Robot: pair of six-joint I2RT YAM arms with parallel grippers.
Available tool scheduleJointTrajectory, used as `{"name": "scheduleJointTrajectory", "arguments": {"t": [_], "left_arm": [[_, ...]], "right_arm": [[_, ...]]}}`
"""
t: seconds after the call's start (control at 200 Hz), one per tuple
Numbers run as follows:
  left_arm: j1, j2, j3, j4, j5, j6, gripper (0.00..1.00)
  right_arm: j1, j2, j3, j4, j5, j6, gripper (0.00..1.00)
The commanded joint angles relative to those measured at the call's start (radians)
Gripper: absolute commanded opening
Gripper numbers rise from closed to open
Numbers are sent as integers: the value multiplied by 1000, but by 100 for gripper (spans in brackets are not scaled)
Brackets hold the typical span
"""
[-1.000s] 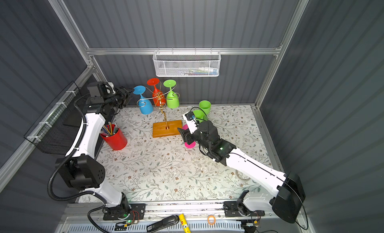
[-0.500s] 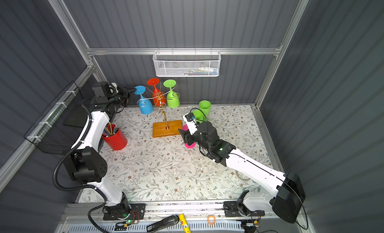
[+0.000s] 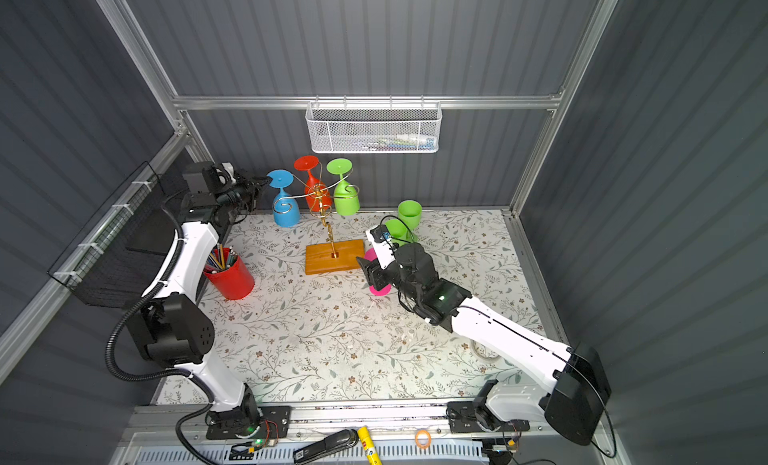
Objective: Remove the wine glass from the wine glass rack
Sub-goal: 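Close the left gripper on the blue glass foot on the rack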
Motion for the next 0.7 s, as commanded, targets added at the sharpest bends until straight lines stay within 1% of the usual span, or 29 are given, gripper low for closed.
{"name": "scheduleJointTrajectory", "arguments": {"t": [0.0,0.045,0.44,0.695], "left_arm": [[6,-8,17,-4,12,14,1],[6,-8,18,-4,10,16,0],[6,-17,31,-4,6,13,0],[7,-34,26,27,-1,-1,0]], "right_arm": [[6,0,1,0,14,8,63],[6,-2,1,0,15,7,63],[9,-1,1,1,21,8,62],[13,-2,3,9,24,8,62]]}}
